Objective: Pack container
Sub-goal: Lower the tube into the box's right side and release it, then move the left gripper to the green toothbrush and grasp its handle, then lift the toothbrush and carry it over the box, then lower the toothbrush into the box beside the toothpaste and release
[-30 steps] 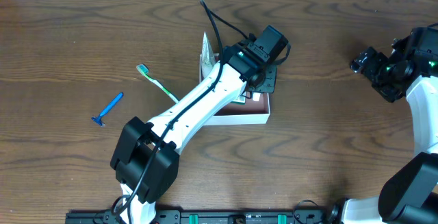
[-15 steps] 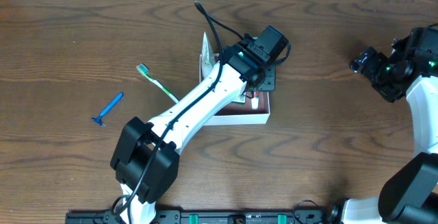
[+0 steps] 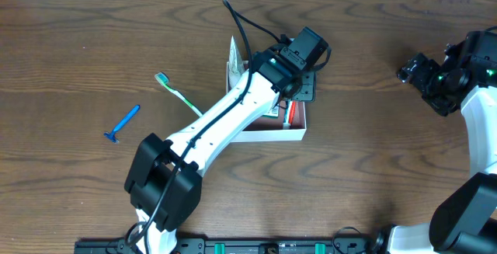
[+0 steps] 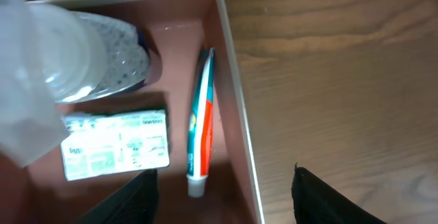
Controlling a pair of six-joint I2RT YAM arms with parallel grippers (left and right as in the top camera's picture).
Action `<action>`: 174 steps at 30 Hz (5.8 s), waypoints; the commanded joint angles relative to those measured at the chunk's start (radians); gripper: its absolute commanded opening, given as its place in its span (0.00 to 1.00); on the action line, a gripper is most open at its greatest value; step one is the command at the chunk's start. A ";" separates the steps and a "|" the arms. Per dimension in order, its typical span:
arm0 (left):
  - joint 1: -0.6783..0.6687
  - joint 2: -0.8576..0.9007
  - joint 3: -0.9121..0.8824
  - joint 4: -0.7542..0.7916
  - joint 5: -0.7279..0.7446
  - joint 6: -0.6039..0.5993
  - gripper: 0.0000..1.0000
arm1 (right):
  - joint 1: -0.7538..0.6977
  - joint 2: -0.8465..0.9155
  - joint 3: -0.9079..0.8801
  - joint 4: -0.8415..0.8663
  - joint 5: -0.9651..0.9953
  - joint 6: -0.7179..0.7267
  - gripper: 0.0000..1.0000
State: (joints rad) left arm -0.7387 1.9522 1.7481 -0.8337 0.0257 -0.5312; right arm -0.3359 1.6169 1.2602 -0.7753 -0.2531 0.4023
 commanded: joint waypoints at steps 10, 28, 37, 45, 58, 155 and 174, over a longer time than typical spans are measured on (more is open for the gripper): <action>0.003 -0.415 0.054 -0.202 -0.158 0.040 0.77 | -0.006 0.003 -0.001 -0.003 0.003 0.009 0.99; 0.460 -0.281 -0.001 -0.361 -0.275 -0.144 0.78 | -0.006 0.003 -0.001 -0.003 0.003 0.009 0.99; 0.572 -0.032 -0.002 -0.338 -0.084 -0.090 0.77 | -0.006 0.003 -0.001 -0.003 0.003 0.009 0.99; 0.617 0.102 -0.002 -0.328 0.032 -0.071 0.73 | -0.006 0.003 -0.001 -0.003 0.003 0.009 0.99; 0.715 0.141 -0.067 -0.217 0.162 -0.051 0.72 | -0.006 0.003 -0.001 -0.003 0.003 0.009 0.99; 0.108 -0.348 -0.128 -0.113 0.030 0.890 0.06 | -0.005 0.003 -0.001 -0.003 0.002 0.009 0.99; 0.081 -0.082 -0.143 -0.161 -0.092 1.519 0.06 | -0.005 0.003 -0.001 -0.003 0.003 0.009 0.99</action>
State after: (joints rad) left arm -0.6582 1.8500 1.6138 -0.9886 -0.0067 0.8932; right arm -0.3359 1.6169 1.2602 -0.7776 -0.2535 0.4023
